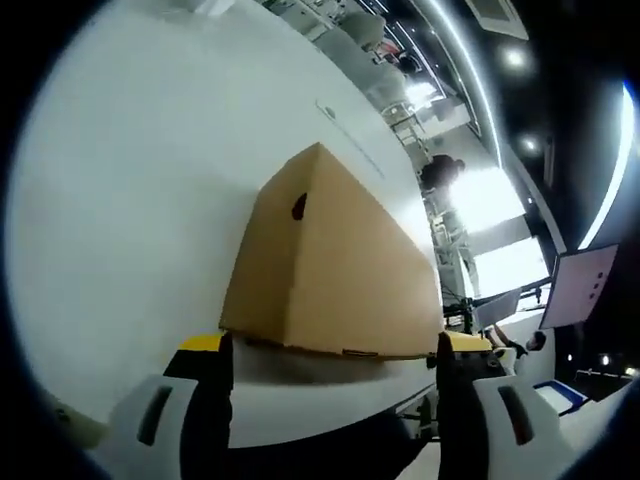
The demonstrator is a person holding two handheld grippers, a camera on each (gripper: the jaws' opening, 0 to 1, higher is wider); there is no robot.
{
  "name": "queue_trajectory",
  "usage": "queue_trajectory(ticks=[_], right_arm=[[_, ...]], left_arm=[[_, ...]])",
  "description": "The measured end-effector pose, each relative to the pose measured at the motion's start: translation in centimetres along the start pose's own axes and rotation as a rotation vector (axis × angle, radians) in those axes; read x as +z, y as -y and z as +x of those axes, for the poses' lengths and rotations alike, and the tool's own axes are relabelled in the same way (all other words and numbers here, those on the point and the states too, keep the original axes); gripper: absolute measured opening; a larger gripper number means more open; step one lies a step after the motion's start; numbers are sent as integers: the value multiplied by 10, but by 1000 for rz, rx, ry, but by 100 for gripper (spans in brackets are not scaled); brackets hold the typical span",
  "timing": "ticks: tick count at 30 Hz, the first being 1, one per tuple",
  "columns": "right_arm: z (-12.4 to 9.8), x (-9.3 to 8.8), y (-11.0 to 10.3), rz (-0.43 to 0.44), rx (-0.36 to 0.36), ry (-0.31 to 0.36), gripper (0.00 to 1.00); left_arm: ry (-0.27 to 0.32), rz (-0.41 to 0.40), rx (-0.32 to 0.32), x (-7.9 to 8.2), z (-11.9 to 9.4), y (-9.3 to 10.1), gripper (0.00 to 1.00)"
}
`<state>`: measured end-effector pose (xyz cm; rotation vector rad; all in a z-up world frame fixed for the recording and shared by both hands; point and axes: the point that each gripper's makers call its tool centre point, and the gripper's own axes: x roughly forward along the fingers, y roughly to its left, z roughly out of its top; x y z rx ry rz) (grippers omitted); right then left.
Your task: Operate the shoe box by opening the lid, removing the specified soft item, and placing it in the target area until the item is outside and the box remains undamaged.
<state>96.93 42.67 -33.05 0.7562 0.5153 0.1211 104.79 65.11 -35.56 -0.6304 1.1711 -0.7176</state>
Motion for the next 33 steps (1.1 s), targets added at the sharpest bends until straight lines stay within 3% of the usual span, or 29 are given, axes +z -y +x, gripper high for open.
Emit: queue_trajectory(ticks=[4, 5, 7, 10, 15, 18, 19, 22, 29, 31, 33], right_arm=[[0, -3, 1, 71, 34, -10, 68], [1, -3, 2, 93, 47, -9, 68], [2, -3, 2, 105, 57, -8, 69], [4, -1, -4, 141, 99, -7, 73], [8, -5, -4, 131, 94, -45, 73], [8, -6, -3, 147, 86, -55, 71], [10, -4, 2, 130, 68, -46, 70], [10, -2, 7, 122, 58, -62, 64], [10, -4, 12, 123, 45, -73, 64], [11, -3, 10, 114, 58, -76, 64], [13, -6, 6, 105, 58, -87, 63]], left_arm=[[-15, 4, -15, -2, 5, -2, 82], [-43, 3, -40, -6, 7, 0, 80], [-67, 24, -54, -11, 9, 2, 75], [-83, 62, -58, -18, 11, 5, 75], [-112, 89, -67, -27, 15, 5, 75], [-86, 86, -70, -24, 17, 8, 69], [-86, 78, -35, -23, 16, 5, 66], [-87, 103, -48, -24, 16, 5, 64], [-70, 99, -42, -19, 11, 0, 62], [-40, 113, -18, -15, 10, -4, 62], [-28, 55, -30, -14, 10, -4, 61]])
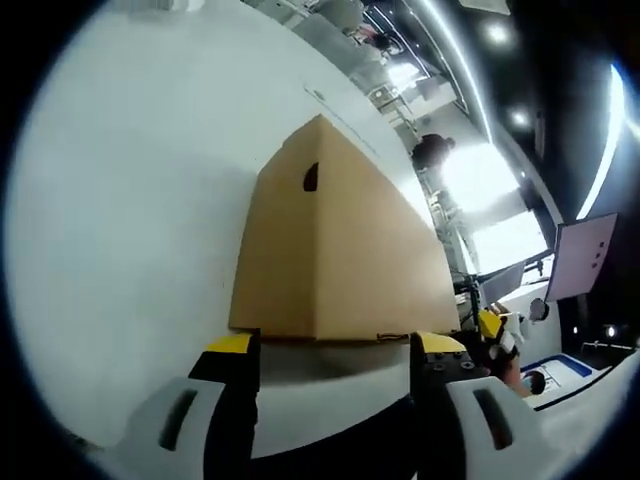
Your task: Operate the shoe box by opening the lid, removing the specified soft item, and placing it in the target area until the item is outside and the box remains undamaged.
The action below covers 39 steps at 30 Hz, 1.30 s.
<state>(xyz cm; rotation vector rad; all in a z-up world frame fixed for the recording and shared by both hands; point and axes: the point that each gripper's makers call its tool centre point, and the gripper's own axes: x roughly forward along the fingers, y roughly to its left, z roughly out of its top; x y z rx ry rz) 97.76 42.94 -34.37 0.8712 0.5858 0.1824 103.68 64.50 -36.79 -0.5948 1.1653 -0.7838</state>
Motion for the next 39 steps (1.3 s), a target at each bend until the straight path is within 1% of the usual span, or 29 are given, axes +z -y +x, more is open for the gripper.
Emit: queue_trajectory(ticks=[1, 2, 3, 6, 8, 9, 11, 13, 15, 16, 17, 19, 20, 21, 22, 23, 24, 25, 27, 29, 32, 33, 35, 36, 37, 38, 39], right_arm=[[1, -3, -2, 4, 2, -12, 63], [1, 0, 2, -14, -11, -11, 62], [0, 0, 4, -17, -14, -14, 61], [1, -1, 5, -9, -15, -10, 60], [2, 0, 6, -8, -15, -17, 60], [2, 0, 5, -9, -3, -22, 58], [1, 1, 8, -25, -3, -37, 56], [-1, 0, 11, -29, -2, -41, 52], [-5, 0, 10, -14, 9, -43, 50], [-7, 0, 12, -9, 11, -43, 49], [-8, 0, 12, 3, 10, -43, 49], [-9, 0, 11, 20, 17, -36, 48], [-8, -1, 9, 27, 16, -36, 47], [-8, -2, 9, 26, 8, -38, 44], [-9, -3, 13, 3, -8, -48, 39], [-10, -4, 19, -50, -43, -69, 34], [-12, -7, 16, -55, -33, -86, 34], [-11, -5, 14, -25, -18, -90, 34], [-10, -5, 15, -23, -19, -97, 34], [-10, -5, 15, -13, -19, -109, 34], [-9, -5, 17, -4, -18, -111, 33], [-9, -6, 17, -5, -17, -111, 33], [-7, -12, 22, -40, -32, -122, 33], [-9, -8, 20, -11, -19, -104, 32], [-9, -8, 20, -1, -21, -107, 32], [-8, -7, 18, -9, -32, -116, 32], [-8, -6, 17, -13, -40, -123, 32]], left_arm=[[25, -21, -2, 4, 0, -1, 60], [26, -38, 2, 3, 0, -1, 60], [32, -40, -9, 3, -1, 1, 58], [46, -16, 0, 3, -2, -2, 57], [51, -17, 7, 3, -1, -7, 60], [50, -20, 4, 4, 0, -8, 61], [26, -13, 0, 4, 0, -6, 61], [22, -12, -4, 3, -1, -6, 60], [30, -10, -15, 2, -3, -6, 56], [24, -38, -50, 2, -3, 1, 52], [30, -38, -30, 2, -2, -2, 53], [23, -25, -28, 2, -2, -3, 53], [26, -35, -29, 2, -2, -2, 52], [37, -56, -29, 3, -2, -2, 52], [43, -66, -31, 3, -3, -2, 52], [47, -76, -36, 3, -3, -3, 51], [49, -83, -36, 3, -3, -2, 51], [53, -86, -35, 4, -3, -2, 51], [41, -83, -32, 4, -3, -2, 51], [34, -101, -35, 4, -3, -1, 50], [30, -108, -39, 4, -4, -2, 49], [30, -108, -40, 4, -3, -2, 49], [30, -102, -37, 1, -1, -6, 48], [4, -145, -100, -3, 0, 5, 40], [-9, -289, -124, -4, 4, 12, 35], [-6, -281, -107, -3, 5, 9, 34], [6, -212, -87, -1, 3, 6, 35]])
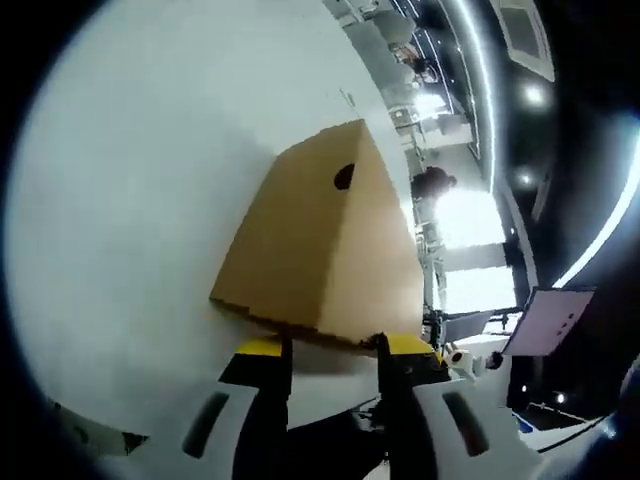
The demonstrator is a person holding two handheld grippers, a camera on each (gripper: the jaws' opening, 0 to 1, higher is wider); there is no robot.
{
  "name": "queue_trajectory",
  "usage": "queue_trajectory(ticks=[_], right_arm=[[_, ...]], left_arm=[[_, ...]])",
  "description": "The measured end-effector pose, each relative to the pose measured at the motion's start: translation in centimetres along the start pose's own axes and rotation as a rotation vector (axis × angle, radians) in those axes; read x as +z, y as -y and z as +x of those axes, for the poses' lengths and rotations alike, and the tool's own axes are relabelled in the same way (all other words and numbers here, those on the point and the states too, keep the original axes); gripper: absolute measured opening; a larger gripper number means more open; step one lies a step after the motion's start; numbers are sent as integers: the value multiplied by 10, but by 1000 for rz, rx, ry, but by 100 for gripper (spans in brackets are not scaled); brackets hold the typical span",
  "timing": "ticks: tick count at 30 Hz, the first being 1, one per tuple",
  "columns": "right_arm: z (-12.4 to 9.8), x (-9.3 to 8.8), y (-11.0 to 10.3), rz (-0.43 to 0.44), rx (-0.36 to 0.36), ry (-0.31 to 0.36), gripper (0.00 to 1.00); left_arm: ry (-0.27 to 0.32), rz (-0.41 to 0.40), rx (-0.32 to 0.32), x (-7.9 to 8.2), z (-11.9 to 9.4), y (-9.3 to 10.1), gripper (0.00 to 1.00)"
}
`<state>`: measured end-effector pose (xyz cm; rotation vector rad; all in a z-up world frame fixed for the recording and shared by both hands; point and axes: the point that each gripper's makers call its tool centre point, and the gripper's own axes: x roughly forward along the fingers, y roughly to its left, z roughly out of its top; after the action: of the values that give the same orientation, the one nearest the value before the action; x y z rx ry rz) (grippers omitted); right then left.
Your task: Operate the shoe box by opening the lid, removing the specified soft item, and placing it in the target area until the item is outside and the box remains undamaged.
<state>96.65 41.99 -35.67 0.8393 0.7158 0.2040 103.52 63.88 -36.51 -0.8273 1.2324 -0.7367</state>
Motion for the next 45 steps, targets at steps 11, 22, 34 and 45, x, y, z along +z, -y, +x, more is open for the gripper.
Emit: queue_trajectory(ticks=[11, 22, 34, 45], right_arm=[[-3, -2, 3, 133, 40, 31, 28], [-4, 1, 3, 138, 49, -64, 28], [-9, 2, -3, 256, 86, -57, 26], [-11, 3, -6, 267, 83, -77, 26]], left_arm=[[40, 113, 44, 2, -4, -14, 54], [82, 46, 7, 5, 0, -1, 42], [151, 18, 29, 26, -12, -18, 52], [132, 94, 41, 30, -23, -17, 50]])
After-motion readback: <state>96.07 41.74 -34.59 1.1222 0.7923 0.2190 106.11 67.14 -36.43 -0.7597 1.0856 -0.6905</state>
